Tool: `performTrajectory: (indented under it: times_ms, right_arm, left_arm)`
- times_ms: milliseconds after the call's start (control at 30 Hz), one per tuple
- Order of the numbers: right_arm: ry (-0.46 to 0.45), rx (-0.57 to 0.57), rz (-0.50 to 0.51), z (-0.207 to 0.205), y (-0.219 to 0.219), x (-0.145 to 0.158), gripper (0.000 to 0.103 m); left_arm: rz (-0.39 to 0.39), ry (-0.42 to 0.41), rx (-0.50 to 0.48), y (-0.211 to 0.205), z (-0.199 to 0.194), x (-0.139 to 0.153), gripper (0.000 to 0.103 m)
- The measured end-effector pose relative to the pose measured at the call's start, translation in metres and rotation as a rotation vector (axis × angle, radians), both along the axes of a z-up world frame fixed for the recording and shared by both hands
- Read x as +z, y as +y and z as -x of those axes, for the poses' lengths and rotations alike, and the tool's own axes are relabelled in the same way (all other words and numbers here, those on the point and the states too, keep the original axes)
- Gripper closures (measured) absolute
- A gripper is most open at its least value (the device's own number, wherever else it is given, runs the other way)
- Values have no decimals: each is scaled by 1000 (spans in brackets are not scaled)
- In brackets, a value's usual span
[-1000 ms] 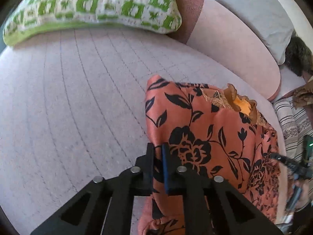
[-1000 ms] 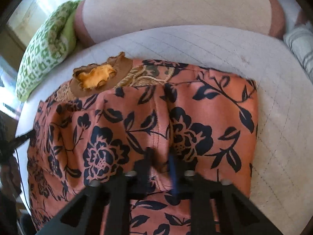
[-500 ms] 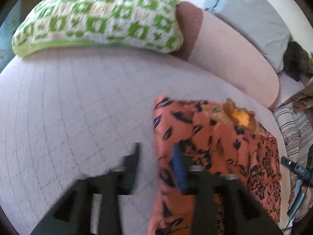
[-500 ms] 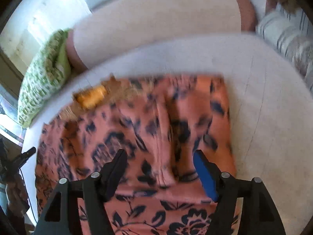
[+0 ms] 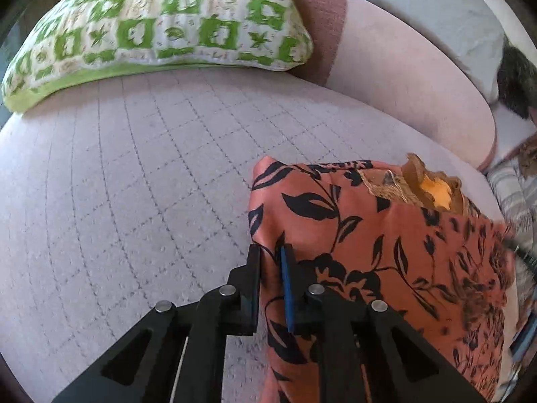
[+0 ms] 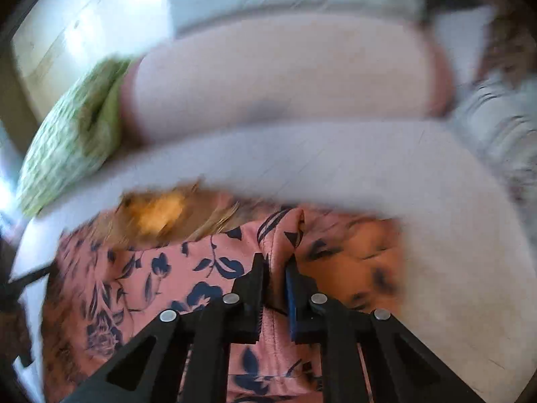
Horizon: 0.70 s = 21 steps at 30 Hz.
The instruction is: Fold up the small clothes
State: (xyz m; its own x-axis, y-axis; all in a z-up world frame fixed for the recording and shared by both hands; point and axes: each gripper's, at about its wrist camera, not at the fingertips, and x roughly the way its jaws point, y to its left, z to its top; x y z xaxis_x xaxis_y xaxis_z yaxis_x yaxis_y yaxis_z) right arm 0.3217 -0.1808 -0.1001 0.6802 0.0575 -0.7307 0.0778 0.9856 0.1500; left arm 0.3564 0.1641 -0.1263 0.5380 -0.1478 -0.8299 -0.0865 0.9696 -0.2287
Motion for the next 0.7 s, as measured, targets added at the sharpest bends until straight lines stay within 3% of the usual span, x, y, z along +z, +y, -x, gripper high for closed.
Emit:
performTrajectory:
  times_ms: [33,67,100,133,200,267,367,433,500,533,567,633,700]
  right_arm:
    - [46,-39,-30,-3,-7,-17,82]
    - [175,-51,-71,-10,-13,-44,78]
    - [195,-57,-109,-10,-17,-54,78]
    - [136,-58,-123,-1,-19,-47,62]
    - [107,-65,-136,9,-19,-35,30]
    - [46,-98,-122,25,-18,-18,30]
    - [-28,-14,-227,53,-9,-4,30]
    - [1,123,-261,59,6,-17,28]
    - [105,191,-287,55,18,-51,28]
    - [181,154,-304,50,12,-71,40]
    - [158,83,-377,56,-3,-74,41]
    - [140,28,-410,66,-4,-58,33]
    - [79,96,-335,80,13,-33,29]
  left_arm:
    - [14,0,18,1,0,-1,91]
    - [20,2,28,2,1,1,91]
    - [5,4,24,1,1,3,90]
    - [-17,1,16,-1,3,6,88]
    - [-28,-11,33,1,12,15,88]
    - [-11,-43,48,5,29,28,87]
    - [32,-85,43,2,60,42,72]
    - [33,-78,12,-9,75,40,54]
    - [-22,-19,-16,-21,79,25,46]
    - [-44,40,-19,-23,77,12,46]
    - [-62,98,-22,-25,75,1,46]
    - [-106,45,-16,-29,82,10,45]
    - [-86,27,-3,-30,87,21,43]
